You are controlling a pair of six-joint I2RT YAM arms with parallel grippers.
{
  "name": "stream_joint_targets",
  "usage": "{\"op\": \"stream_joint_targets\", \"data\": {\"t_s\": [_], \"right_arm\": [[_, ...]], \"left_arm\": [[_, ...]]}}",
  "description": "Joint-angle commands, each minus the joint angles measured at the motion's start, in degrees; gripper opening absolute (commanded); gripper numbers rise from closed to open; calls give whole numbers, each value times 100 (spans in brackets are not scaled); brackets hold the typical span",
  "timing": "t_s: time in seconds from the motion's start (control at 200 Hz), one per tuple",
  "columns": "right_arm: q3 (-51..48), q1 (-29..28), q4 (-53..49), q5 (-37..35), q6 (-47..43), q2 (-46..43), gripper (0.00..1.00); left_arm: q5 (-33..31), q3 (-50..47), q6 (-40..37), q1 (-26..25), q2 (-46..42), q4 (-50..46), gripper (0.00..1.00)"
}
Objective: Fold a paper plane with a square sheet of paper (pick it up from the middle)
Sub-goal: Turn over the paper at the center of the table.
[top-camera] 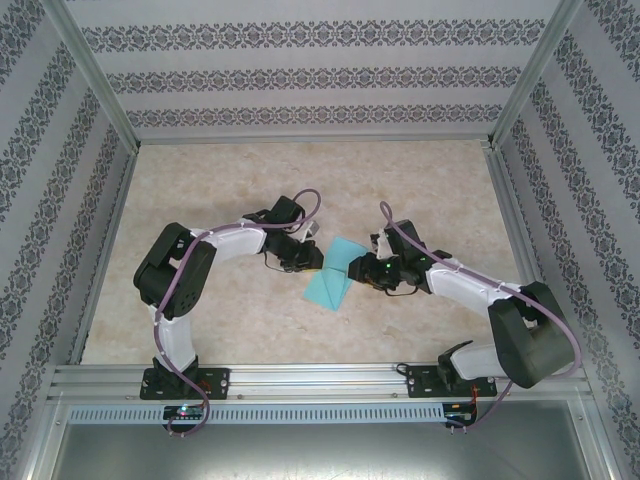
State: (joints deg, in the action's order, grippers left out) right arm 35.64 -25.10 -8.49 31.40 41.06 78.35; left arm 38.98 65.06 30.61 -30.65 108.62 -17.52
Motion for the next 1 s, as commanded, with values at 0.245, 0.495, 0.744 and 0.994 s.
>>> {"op": "stream_joint_targets", "data": {"t_s": [0.245, 0.495, 0.744, 0.994], "right_arm": [[361, -210, 592, 296, -316, 604, 44], [434, -419, 1117, 504, -257, 1314, 40], [412, -482, 1379, 683, -162, 1498, 19], [118, -296, 2056, 1090, 281, 1095, 4]], "left_arm": [[-35, -93, -188, -36, -305, -87, 33], [-109, -146, -288, 79, -561, -252, 43], [43, -560, -81, 325, -940, 106, 53], [472, -1209, 862, 565, -1305, 1507, 60]]}}
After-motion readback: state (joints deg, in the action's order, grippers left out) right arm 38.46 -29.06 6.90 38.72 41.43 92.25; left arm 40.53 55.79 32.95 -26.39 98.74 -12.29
